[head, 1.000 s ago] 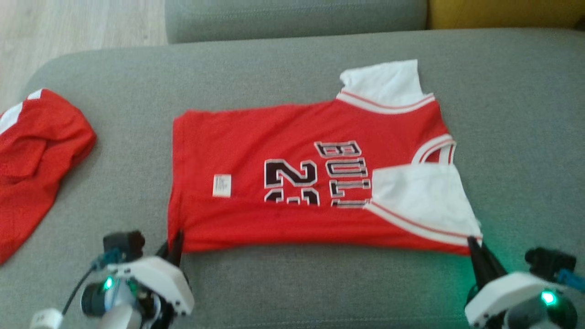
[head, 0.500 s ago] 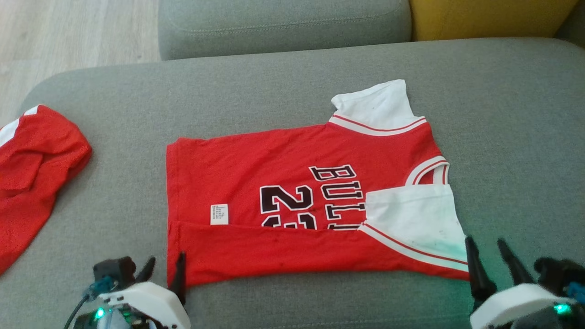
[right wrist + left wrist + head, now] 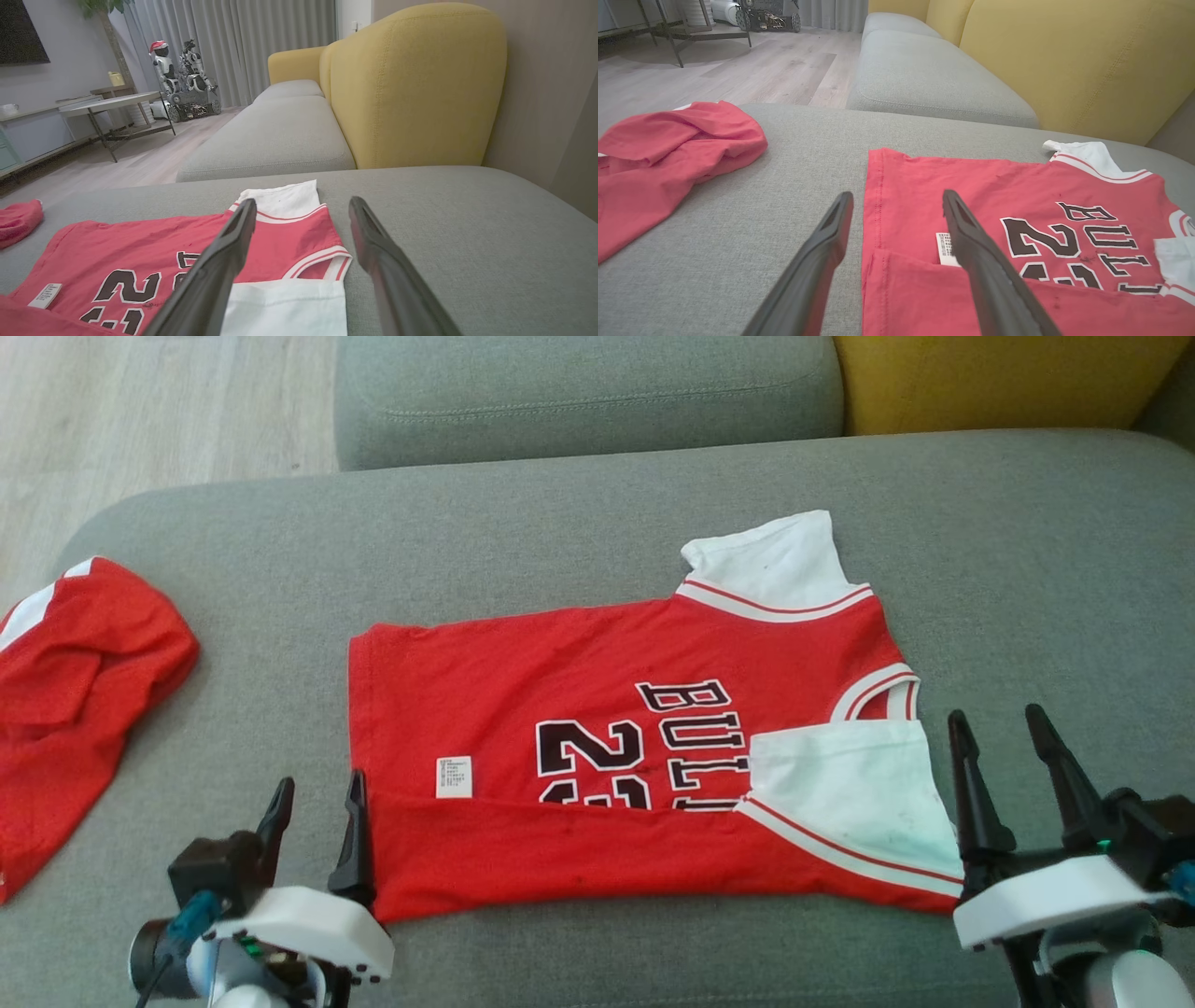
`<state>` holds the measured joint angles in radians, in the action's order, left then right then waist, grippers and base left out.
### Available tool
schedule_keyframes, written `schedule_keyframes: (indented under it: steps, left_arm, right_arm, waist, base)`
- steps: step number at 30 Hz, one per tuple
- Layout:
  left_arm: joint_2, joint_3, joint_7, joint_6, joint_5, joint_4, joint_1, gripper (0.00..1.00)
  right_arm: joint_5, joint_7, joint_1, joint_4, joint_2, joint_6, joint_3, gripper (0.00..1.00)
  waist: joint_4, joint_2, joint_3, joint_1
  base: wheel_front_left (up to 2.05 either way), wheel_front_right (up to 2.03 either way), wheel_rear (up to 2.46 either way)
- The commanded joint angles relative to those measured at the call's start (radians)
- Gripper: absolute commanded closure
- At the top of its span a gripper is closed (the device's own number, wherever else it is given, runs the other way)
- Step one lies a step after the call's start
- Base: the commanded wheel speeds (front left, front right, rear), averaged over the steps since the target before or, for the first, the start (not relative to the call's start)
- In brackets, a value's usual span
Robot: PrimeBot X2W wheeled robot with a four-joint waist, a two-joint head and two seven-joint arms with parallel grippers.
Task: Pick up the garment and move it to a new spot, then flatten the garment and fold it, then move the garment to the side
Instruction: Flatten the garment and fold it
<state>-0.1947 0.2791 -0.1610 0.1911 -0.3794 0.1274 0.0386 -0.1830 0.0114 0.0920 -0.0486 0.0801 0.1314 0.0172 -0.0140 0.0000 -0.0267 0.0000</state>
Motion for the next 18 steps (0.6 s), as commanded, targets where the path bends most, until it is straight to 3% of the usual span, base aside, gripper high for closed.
schedule_keyframes:
  steps: [1, 6, 10, 18]
  left_arm:
    - [-0.022, -0.033, -0.002, 0.005, 0.009, -0.036, -0.05, 0.0]
    - [-0.021, -0.027, 0.008, 0.009, 0.009, -0.031, -0.073, 0.0]
    - [-0.012, -0.018, 0.021, -0.014, 0.001, 0.012, -0.159, 0.0]
    - [0.021, -0.007, 0.051, -0.072, -0.018, 0.251, -0.466, 0.0]
  right_arm:
    - [0.006, -0.006, -0.033, -0.039, 0.022, -0.001, -0.026, 0.0]
    - [0.0, -0.016, -0.036, -0.047, 0.02, -0.001, -0.038, 0.0]
    - [-0.012, -0.02, -0.055, -0.052, 0.02, -0.001, -0.045, 0.0]
    - [-0.033, -0.018, -0.124, -0.043, 0.026, -0.001, -0.077, 0.0]
  waist:
    - [0.001, 0.0, -0.001, 0.0]
    - [0.008, 0.0, -0.016, 0.0]
    - [0.017, 0.0, -0.057, 0.0]
    - [0.007, 0.0, -0.164, 0.0]
  base:
    - [0.0, 0.0, 0.0]
    - [0.0, 0.0, 0.0]
    - [0.0, 0.0, 0.0]
    - [0.0, 0.0, 0.0]
